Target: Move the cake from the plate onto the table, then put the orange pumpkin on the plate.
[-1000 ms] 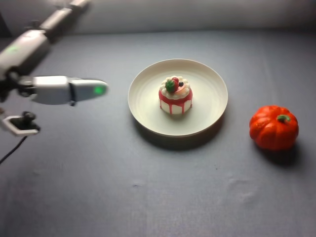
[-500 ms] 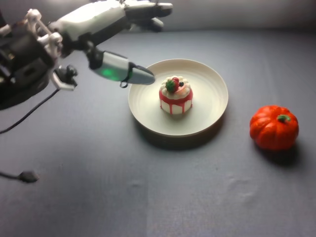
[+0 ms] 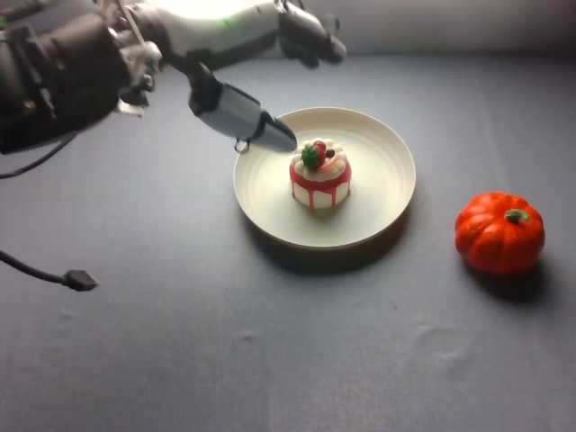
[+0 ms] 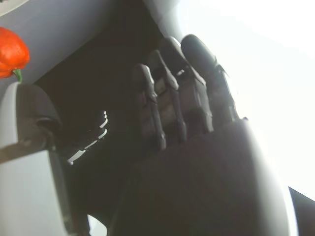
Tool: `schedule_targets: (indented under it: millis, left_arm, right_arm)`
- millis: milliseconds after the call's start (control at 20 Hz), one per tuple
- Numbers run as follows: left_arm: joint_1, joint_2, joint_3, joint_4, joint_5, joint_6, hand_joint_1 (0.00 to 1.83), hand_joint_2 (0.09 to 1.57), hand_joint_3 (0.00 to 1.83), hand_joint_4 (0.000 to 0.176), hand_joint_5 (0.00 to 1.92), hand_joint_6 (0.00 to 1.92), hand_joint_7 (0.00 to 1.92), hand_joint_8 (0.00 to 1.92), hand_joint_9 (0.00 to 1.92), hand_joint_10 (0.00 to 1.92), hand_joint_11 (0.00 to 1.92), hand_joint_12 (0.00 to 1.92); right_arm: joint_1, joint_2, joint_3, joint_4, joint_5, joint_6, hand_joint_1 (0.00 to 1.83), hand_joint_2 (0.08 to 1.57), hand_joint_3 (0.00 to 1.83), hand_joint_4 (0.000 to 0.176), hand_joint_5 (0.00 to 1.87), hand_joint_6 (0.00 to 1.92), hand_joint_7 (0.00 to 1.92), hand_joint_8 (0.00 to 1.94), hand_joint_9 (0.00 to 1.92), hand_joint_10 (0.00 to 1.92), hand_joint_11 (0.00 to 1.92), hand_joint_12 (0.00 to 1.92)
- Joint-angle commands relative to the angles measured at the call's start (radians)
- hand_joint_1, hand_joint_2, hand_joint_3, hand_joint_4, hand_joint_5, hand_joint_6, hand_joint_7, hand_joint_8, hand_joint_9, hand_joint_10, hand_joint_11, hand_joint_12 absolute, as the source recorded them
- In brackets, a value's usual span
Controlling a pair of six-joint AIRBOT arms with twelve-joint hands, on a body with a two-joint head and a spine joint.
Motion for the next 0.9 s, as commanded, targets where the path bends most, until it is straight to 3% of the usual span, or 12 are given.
schedule_targets:
  millis: [0,150,300,450,500,550,600,650,700,750,850]
  left_arm:
    - [-0.003,0.0,0.013,-0.049,-0.081,-0.002,0.89,0.89,0.0,0.0,0.64,0.02,0.68,0.08,0.27,0.87,0.0,1.7]
    - [0.018,-0.007,0.025,-0.071,-0.089,-0.002,0.9,0.89,0.0,0.0,0.67,0.01,0.66,0.06,0.2,0.86,0.0,1.72]
    - [0.032,-0.007,0.029,-0.089,-0.095,-0.002,0.91,0.93,0.0,0.0,0.66,0.01,0.62,0.05,0.15,0.83,0.0,1.58]
    - [0.044,-0.01,0.034,-0.098,-0.094,-0.002,0.98,0.96,0.0,0.0,0.72,0.02,0.7,0.06,0.32,0.73,0.0,1.69]
    - [0.049,-0.011,0.035,-0.097,-0.092,-0.002,1.01,0.99,0.0,0.0,0.73,0.01,0.71,0.05,0.39,0.69,0.04,1.68]
    - [0.054,-0.011,0.037,-0.098,-0.091,-0.002,1.03,1.0,0.0,0.0,0.74,0.01,0.77,0.07,0.42,0.82,0.11,1.73]
    - [0.059,-0.013,0.039,-0.109,-0.089,-0.002,1.01,0.99,0.0,0.0,0.74,0.01,0.8,0.11,0.4,0.92,0.1,1.73]
    - [0.061,-0.019,0.046,-0.113,-0.086,-0.002,1.02,0.98,0.0,0.0,0.71,0.0,0.73,0.08,0.35,0.88,0.02,1.71]
    - [0.062,-0.026,0.052,-0.115,-0.081,-0.002,1.06,0.98,0.0,0.0,0.68,0.0,0.69,0.04,0.34,0.75,0.0,1.61]
    - [0.066,-0.034,0.058,-0.122,-0.079,-0.002,1.06,0.97,0.0,0.0,0.66,0.0,0.68,0.03,0.37,0.73,0.0,1.64]
    - [0.081,-0.064,0.075,-0.142,-0.085,-0.002,1.06,0.9,0.0,0.0,0.59,0.0,0.59,0.0,0.46,0.52,0.19,1.53]
  right_arm:
    - [0.011,0.006,0.011,0.018,0.118,0.006,0.77,0.9,0.0,0.176,0.03,0.0,0.0,0.0,0.0,0.0,0.0,0.0]
    - [0.012,0.019,0.016,0.026,0.118,0.006,0.76,0.92,0.01,0.162,0.0,0.0,0.0,0.0,0.0,0.0,0.0,0.0]
    - [0.005,0.039,0.014,0.035,0.118,0.006,0.81,0.91,0.0,0.172,0.0,0.0,0.0,0.0,0.0,0.0,0.0,0.0]
    - [-0.015,0.065,0.008,0.051,0.119,0.006,0.81,0.91,0.0,0.157,0.0,0.0,0.0,0.0,0.0,0.0,0.0,0.0]
    - [-0.027,0.074,0.004,0.06,0.123,0.006,0.82,0.91,0.0,0.162,0.01,0.0,0.0,0.0,0.0,0.0,0.0,0.0]
    - [-0.045,0.083,0.0,0.073,0.132,0.006,0.83,0.92,0.0,0.154,0.0,0.0,0.0,0.0,0.0,0.0,0.0,0.0]
    - [-0.064,0.089,-0.007,0.089,0.151,0.006,0.83,0.92,0.0,0.161,0.01,0.01,0.0,0.0,0.0,0.0,0.0,0.0]
    - [-0.083,0.093,-0.012,0.102,0.17,0.006,0.83,0.92,0.0,0.149,0.0,0.0,0.0,0.0,0.0,0.0,0.0,0.0]
    - [-0.096,0.095,-0.015,0.111,0.182,0.006,0.81,0.91,0.0,0.163,0.0,0.0,0.0,0.0,0.0,0.0,0.0,0.0]
    - [-0.101,0.096,-0.017,0.113,0.187,0.006,0.8,0.91,0.0,0.172,0.0,0.0,0.0,0.0,0.0,0.0,0.0,0.0]
    - [-0.101,0.095,-0.017,0.113,0.187,0.006,0.81,0.91,0.0,0.176,0.0,0.0,0.0,0.0,0.0,0.0,0.0,0.0]
